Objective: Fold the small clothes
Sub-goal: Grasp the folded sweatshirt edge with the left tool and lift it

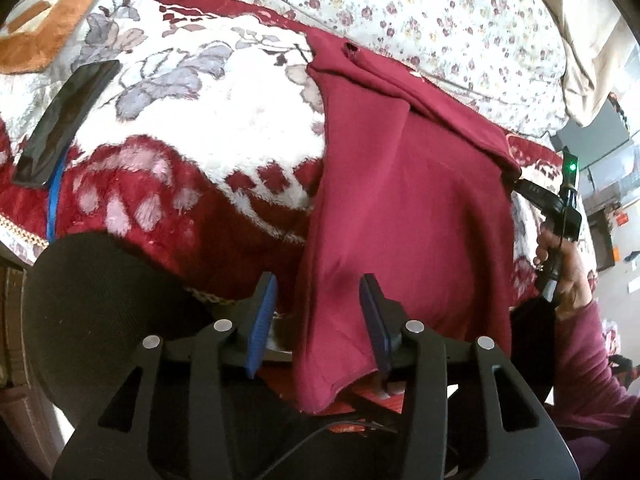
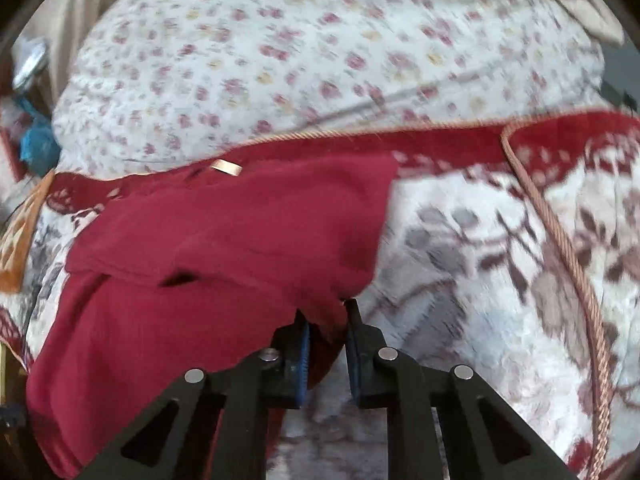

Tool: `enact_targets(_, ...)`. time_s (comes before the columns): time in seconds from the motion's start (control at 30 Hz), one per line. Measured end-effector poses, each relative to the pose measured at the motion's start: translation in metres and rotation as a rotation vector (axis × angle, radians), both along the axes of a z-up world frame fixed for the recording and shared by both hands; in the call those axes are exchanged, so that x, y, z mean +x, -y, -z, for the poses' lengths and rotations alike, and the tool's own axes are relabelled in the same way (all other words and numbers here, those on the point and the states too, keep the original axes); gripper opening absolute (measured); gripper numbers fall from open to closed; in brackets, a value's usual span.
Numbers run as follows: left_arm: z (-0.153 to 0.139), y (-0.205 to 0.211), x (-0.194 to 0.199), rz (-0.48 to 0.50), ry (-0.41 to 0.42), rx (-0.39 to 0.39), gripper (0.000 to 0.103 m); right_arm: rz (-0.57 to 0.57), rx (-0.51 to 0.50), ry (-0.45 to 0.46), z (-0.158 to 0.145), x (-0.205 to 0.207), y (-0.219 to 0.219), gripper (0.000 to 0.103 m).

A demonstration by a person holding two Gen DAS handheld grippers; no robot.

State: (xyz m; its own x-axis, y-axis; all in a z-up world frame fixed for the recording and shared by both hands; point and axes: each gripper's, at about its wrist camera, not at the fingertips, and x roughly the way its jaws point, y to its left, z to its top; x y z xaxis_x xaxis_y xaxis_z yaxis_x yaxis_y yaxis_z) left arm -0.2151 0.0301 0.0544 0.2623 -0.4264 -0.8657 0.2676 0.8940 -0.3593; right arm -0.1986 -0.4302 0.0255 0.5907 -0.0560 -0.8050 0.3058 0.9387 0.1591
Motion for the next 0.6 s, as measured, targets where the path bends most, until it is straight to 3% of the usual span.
enact_targets(0.2,0.016,0.004,0.000,0.031,-0.032,0.067,0.042,-0.009,-0.032,-0.027,0.004,0.000,0.001,0.014)
enact_targets(0.23,0.019,0.004,0.000,0.033,-0.042,0.067,0.042,-0.012,-0.007,-0.025,0.001,-0.002,0.002,0.015)
enact_targets(0.3,0.023,0.005,-0.001,0.041,-0.050,0.078,0.042,-0.009,0.055,-0.021,-0.007,-0.017,0.002,0.026)
enact_targets(0.33,0.025,0.005,-0.002,0.048,-0.052,0.087,0.043,-0.014,0.078,-0.019,-0.012,-0.025,0.000,0.042)
enact_targets(0.37,0.026,0.006,-0.002,0.053,-0.057,0.093,0.048,-0.043,0.108,-0.014,-0.017,-0.036,-0.005,0.052)
enact_targets(0.43,0.030,0.009,-0.003,0.062,-0.075,0.090,0.055,-0.118,0.181,-0.033,-0.021,-0.059,-0.016,0.053)
enact_targets(0.6,0.033,0.016,-0.008,0.093,-0.097,0.089,0.055,-0.302,0.353,-0.188,-0.008,-0.116,-0.050,0.053)
